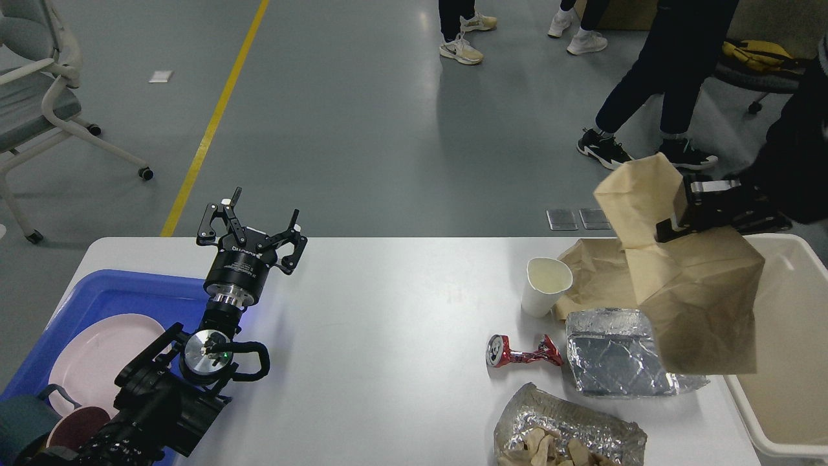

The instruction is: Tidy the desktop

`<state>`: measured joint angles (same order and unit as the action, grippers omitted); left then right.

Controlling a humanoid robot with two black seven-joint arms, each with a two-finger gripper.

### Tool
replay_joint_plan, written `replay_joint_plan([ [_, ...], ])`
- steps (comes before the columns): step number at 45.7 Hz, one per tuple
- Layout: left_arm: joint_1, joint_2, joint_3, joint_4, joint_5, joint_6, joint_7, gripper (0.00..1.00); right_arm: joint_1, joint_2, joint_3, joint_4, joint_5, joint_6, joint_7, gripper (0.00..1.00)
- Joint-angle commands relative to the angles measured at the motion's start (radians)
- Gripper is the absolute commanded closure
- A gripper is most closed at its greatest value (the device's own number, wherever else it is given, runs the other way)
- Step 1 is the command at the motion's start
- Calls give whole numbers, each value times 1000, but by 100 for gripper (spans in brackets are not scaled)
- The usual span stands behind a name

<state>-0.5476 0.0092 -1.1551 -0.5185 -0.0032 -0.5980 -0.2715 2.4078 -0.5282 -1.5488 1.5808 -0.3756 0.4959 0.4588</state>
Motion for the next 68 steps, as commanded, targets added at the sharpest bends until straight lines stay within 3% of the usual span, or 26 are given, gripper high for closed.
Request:
replay_joint_plan([
  [1, 0, 0, 0, 0, 0, 0, 0, 3, -315, -3, -53, -158, 14, -253, -26, 100],
  [10, 0, 0, 0, 0, 0, 0, 0, 3, -843, 7, -34, -533, 131, -491, -29, 100],
  [24, 0, 0, 0, 0, 0, 0, 0, 3, -1607, 44, -25, -1336, 625, -553, -46, 100],
  [25, 0, 0, 0, 0, 0, 0, 0, 3, -1644, 45, -24, -1378, 638, -553, -49, 79],
  [26, 0, 0, 0, 0, 0, 0, 0, 3, -1677, 48, -20, -1406, 645, -553, -52, 32],
  [27, 0, 0, 0, 0, 0, 0, 0, 3, -1703, 53, -13, -1429, 650, -551, -55, 0],
  [50, 0, 0, 0, 0, 0, 0, 0, 3, -1727, 73, 99, -1453, 652, -547, -52, 0],
  [58, 0, 0, 0, 0, 0, 0, 0, 3, -1512, 16, 82, -1411, 626, -491, -43, 0],
  [68, 0, 0, 0, 0, 0, 0, 0, 3, -1158, -16, 78, -1332, 492, -289, -8, 0],
])
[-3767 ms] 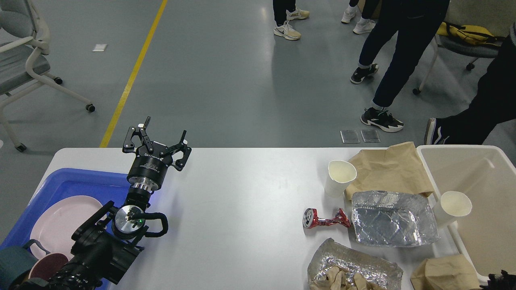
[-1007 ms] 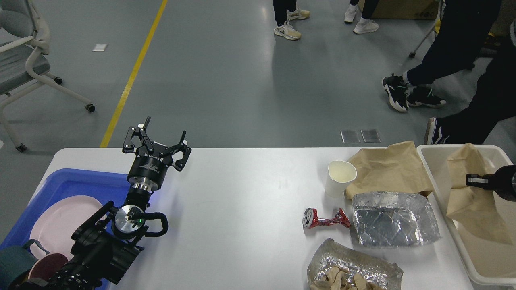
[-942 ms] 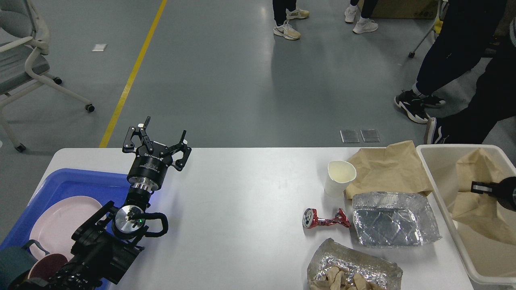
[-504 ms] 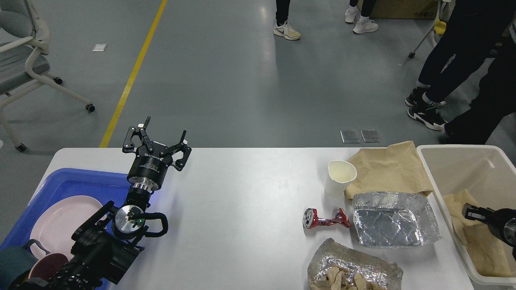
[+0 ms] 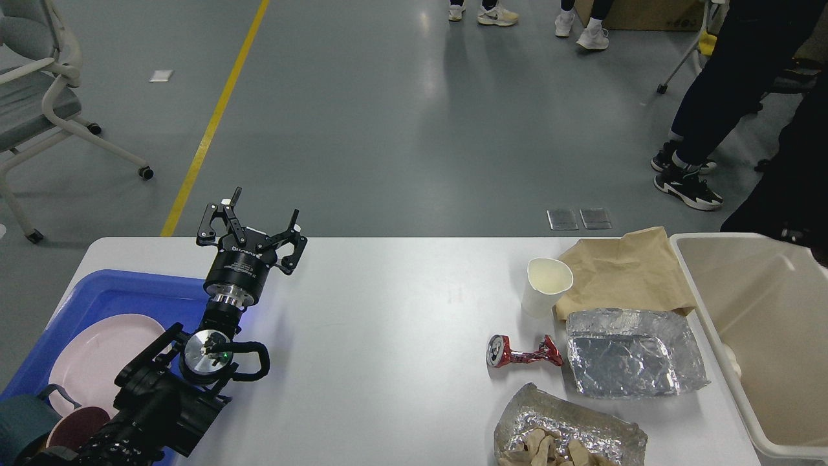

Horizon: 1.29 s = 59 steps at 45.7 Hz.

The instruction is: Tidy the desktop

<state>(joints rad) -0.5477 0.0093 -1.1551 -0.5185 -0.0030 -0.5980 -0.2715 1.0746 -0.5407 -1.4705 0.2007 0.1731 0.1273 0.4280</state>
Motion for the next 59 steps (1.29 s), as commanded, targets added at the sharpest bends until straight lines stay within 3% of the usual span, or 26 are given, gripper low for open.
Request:
replay_joint_plan([
  [1, 0, 0, 0, 0, 0, 1, 0, 3, 220, -5, -2, 71, -63, 90, 28, 0],
  [6, 0, 0, 0, 0, 0, 0, 0, 3, 479, -13, -4, 293, -138, 146, 43, 0],
  [20, 0, 0, 0, 0, 0, 1, 0, 3, 1165, -25, 9, 1279, -438, 156, 17, 0],
  [27, 0, 0, 0, 0, 0, 0, 0, 3, 1347, -7, 21, 1542, -446, 163, 12, 0],
  [33, 0, 0, 0, 0, 0, 0, 0, 3, 1338, 7, 32, 1513, -451, 161, 6, 0],
  [39, 0, 0, 0, 0, 0, 0, 0, 3, 1144, 1, 32, 1377, -454, 115, -3, 0],
  [50, 0, 0, 0, 0, 0, 1, 0, 3, 619, 18, 44, 913, -437, -133, -3, 0],
  [59, 0, 0, 0, 0, 0, 0, 0, 3, 213, 28, 248, 547, -362, -190, -3, 0],
])
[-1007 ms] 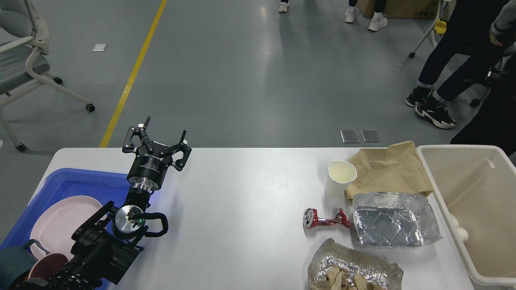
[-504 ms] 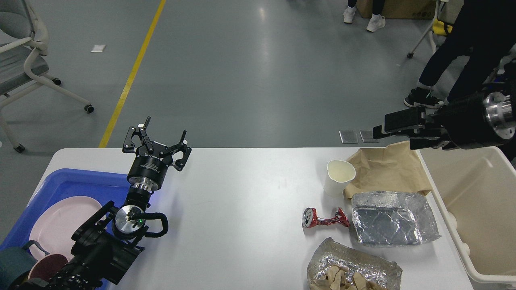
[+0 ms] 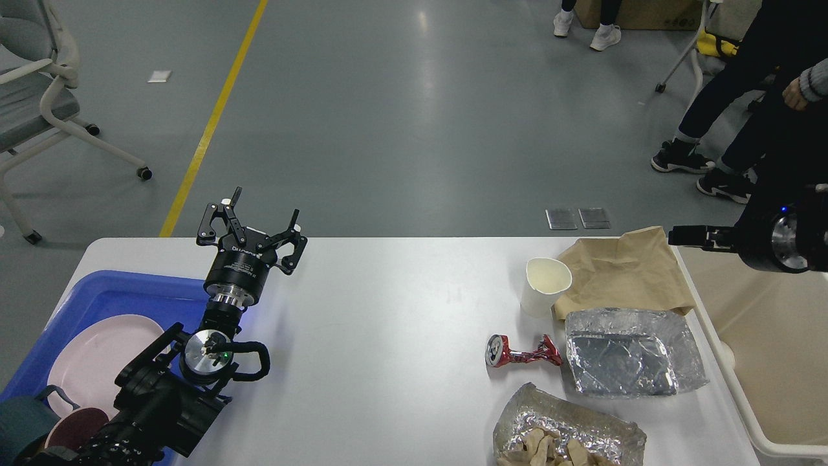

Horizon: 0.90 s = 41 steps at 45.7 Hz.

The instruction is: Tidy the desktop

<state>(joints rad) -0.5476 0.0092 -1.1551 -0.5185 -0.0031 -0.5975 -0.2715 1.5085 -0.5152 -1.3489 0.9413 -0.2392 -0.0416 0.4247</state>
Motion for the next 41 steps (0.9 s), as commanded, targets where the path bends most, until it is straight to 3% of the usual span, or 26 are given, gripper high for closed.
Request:
replay_joint_plan([
  [1, 0, 0, 0, 0, 0, -1, 0, 3, -262, 4, 151, -226, 63, -21, 0, 0],
  [15, 0, 0, 0, 0, 0, -1, 0, 3, -622, 170, 278, -654, 182, -21, -4, 0],
  [30, 0, 0, 0, 0, 0, -1, 0, 3, -662, 218, 269, -694, 248, -58, -142, 0],
  [41, 0, 0, 0, 0, 0, -1, 0, 3, -682, 219, 240, -699, 238, -63, -165, 0],
])
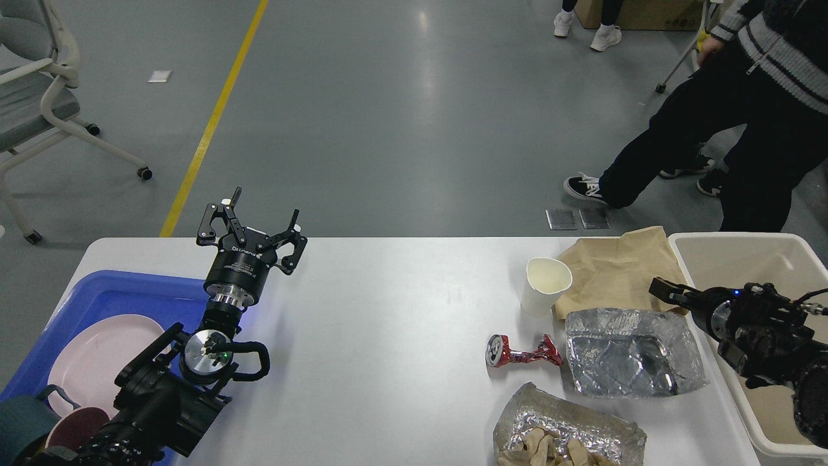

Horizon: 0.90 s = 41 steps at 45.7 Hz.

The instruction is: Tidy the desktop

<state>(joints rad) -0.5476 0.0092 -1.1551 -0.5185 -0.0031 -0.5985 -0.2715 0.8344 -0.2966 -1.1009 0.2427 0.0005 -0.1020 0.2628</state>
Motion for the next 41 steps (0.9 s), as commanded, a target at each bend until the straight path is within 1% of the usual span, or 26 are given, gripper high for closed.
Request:
replay_joint_plan([
  [1, 0, 0, 0, 0, 0, 0, 0, 3, -9, 2, -8, 0, -2, -2, -4, 0],
  [4, 0, 0, 0, 0, 0, 0, 0, 3, -12, 7, -8, 1, -2, -2, -2, 2],
  [6, 0, 0, 0, 0, 0, 0, 0, 3, -17, 8, -8, 1, 1, -2, -2, 8],
  [7, 0, 0, 0, 0, 0, 0, 0, 3, -17, 8, -8, 1, 4, -2, -4, 14],
  [8, 0, 0, 0, 0, 0, 0, 0, 3, -17, 11, -8, 0, 3, -2, -4, 24],
  [11, 0, 0, 0, 0, 0, 0, 0, 3, -18, 19, -8, 0, 12, -2, -7, 63],
  [12, 0, 0, 0, 0, 0, 0, 0, 3, -18, 19, -8, -2, 10, -2, -7, 72],
  [16, 0, 0, 0, 0, 0, 0, 0, 3, -18, 17, -8, -2, 12, -2, -7, 96],
  [17, 0, 0, 0, 0, 0, 0, 0, 3, -18, 16, -8, 0, 12, -2, -7, 100],
  [36, 0, 0, 0, 0, 0, 0, 0, 3, -9, 4, 4, 0, 18, -2, -7, 100],
  [41, 0, 0, 0, 0, 0, 0, 0, 3, 6, -15, 4, -3, 19, -4, -7, 100],
])
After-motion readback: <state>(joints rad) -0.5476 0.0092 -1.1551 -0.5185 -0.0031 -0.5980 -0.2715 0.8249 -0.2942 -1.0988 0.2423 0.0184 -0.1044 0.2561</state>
